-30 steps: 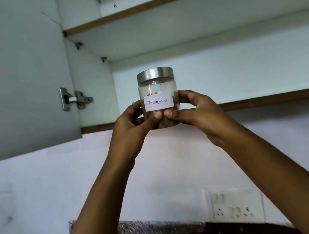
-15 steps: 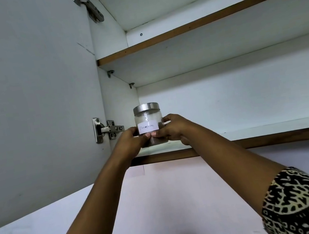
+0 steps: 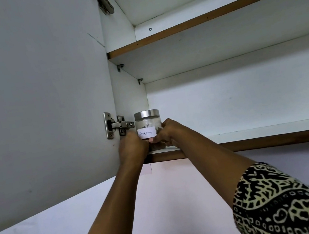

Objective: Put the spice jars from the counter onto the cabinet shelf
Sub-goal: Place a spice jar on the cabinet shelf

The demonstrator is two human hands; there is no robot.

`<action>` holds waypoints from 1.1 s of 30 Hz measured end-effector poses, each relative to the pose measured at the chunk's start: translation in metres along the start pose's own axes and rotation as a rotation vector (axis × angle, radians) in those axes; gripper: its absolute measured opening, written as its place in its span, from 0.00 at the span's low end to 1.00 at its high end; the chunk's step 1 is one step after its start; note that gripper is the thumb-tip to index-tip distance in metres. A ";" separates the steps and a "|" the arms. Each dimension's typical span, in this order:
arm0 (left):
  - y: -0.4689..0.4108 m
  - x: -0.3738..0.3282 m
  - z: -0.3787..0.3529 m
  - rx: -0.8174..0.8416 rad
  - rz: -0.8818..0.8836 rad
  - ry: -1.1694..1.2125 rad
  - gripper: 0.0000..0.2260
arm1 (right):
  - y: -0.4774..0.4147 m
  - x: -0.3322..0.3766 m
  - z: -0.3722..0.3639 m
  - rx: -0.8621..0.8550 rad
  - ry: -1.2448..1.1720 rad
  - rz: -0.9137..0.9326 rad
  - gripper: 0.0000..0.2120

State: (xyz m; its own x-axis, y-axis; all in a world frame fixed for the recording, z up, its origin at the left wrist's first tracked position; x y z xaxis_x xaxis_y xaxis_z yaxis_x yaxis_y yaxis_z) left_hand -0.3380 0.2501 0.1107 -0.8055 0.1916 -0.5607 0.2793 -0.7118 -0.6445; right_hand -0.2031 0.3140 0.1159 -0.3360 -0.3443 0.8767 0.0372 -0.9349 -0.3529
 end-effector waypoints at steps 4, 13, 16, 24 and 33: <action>0.005 -0.002 0.002 -0.037 0.013 -0.027 0.14 | -0.009 -0.001 -0.005 -0.020 0.007 0.001 0.39; 0.009 -0.007 0.002 -0.028 -0.009 -0.091 0.15 | -0.043 -0.011 -0.017 -0.007 0.099 -0.030 0.47; 0.009 -0.006 0.002 0.011 -0.002 -0.085 0.15 | -0.024 -0.005 -0.017 0.005 0.110 -0.047 0.37; 0.069 -0.015 0.027 -0.051 -0.181 0.185 0.16 | 0.096 0.029 0.018 -0.077 0.152 0.191 0.29; 0.212 0.044 0.009 0.156 -0.163 0.462 0.14 | 0.253 -0.067 0.006 0.094 -0.047 0.254 0.15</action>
State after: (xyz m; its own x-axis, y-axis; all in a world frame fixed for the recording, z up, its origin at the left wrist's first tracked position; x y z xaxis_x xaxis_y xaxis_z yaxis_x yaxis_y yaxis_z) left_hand -0.3192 0.1020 -0.0461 -0.5076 0.5619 -0.6531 0.0594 -0.7335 -0.6771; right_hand -0.1655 0.0996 -0.0303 -0.2608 -0.5707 0.7787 0.2027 -0.8210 -0.5338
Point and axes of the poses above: each hand's wrist, its own y-axis away from the middle knuckle, its own z-axis out of the back of the hand, x = y × z, the point moved 9 cm from there along -y, towards the middle knuckle, and after that the axes turned 6 degrees about -y, right-handed, at the moved point
